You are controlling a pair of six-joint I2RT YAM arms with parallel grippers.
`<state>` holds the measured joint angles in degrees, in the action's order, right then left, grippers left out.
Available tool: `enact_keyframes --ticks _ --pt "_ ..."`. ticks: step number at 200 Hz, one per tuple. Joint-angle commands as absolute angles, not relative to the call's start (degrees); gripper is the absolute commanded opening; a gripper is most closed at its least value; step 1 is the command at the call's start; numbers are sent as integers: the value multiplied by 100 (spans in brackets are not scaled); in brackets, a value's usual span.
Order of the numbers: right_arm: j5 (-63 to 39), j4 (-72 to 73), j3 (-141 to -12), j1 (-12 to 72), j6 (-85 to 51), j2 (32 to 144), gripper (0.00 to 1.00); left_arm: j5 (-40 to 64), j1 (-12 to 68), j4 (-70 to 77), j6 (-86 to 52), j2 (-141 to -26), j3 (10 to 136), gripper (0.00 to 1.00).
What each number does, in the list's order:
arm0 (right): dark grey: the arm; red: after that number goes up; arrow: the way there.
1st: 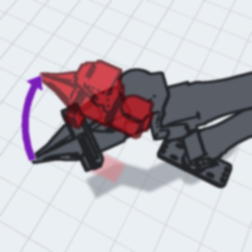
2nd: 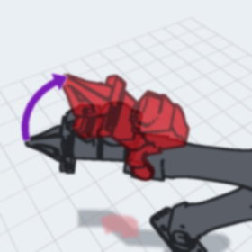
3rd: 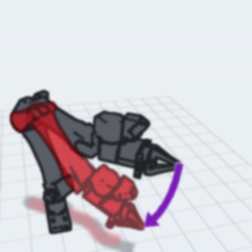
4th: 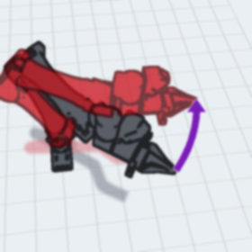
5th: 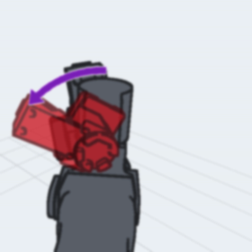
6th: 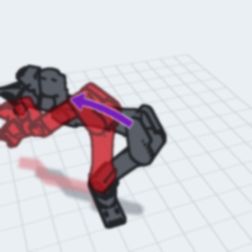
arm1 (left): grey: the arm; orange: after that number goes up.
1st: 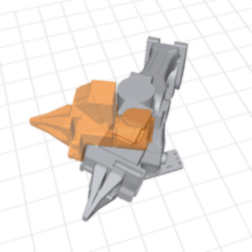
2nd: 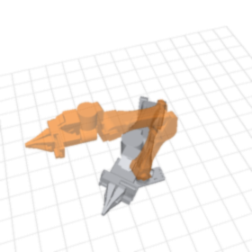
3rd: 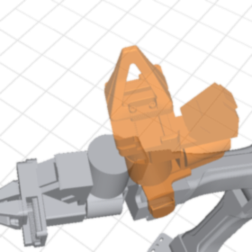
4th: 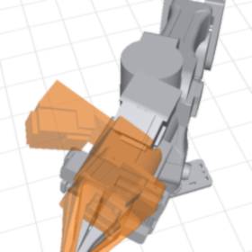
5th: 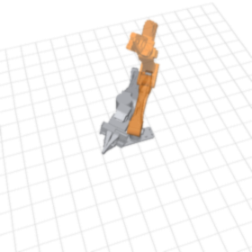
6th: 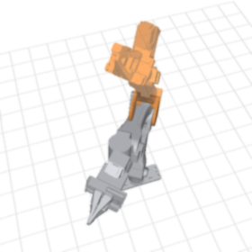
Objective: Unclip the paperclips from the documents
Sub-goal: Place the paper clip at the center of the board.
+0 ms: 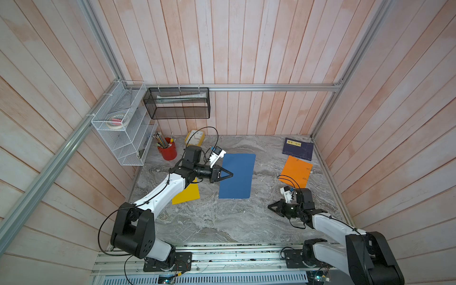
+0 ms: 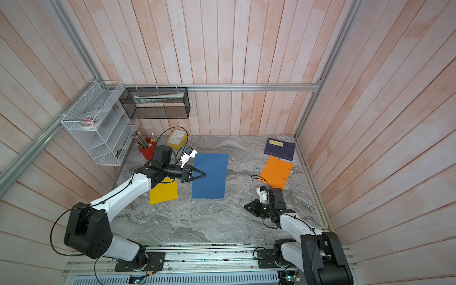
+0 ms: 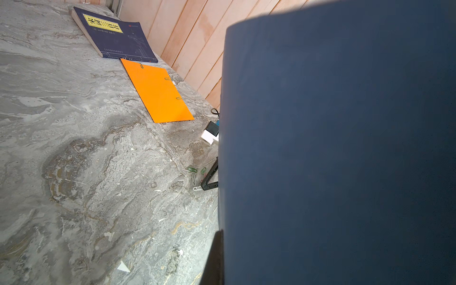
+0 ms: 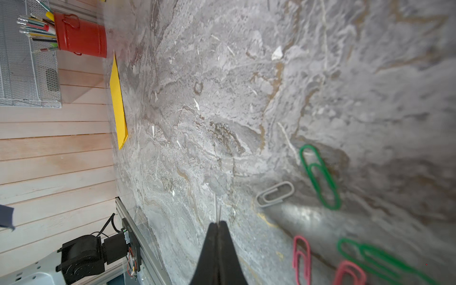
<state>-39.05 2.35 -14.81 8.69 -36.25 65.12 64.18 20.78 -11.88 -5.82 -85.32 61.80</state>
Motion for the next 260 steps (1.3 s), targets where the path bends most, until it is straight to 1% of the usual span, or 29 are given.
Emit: enact_keyframes --ticks 1,35,82,159,194,225,260 --pt "-3573 -206 -1463 945 -3626 6501 2 6390 2043 -1024 -606 -8616 6126 0" --pt "-3373 -403 -1541 1058 -3565 6583 4 6355 2046 -1033 -598 -8651 6144 0" --pt "-3022 -790 -1780 1282 -3454 6500 17 6177 2045 -1132 -546 -8647 6129 0" --pt "-2800 -1303 -2025 1419 -3428 6188 20 5936 2047 -1286 -492 -8579 6108 0" --pt "-2686 -1652 -2329 1425 -3202 6073 23 5145 2040 -1533 -536 -8604 6040 0" --pt "-2850 -1889 -2647 1424 -2924 6161 30 4768 1969 -1769 -588 -8759 5999 0" --pt "-3113 -1793 -2895 1424 -2918 6087 43 4589 1807 -1758 -752 -8799 5909 0"
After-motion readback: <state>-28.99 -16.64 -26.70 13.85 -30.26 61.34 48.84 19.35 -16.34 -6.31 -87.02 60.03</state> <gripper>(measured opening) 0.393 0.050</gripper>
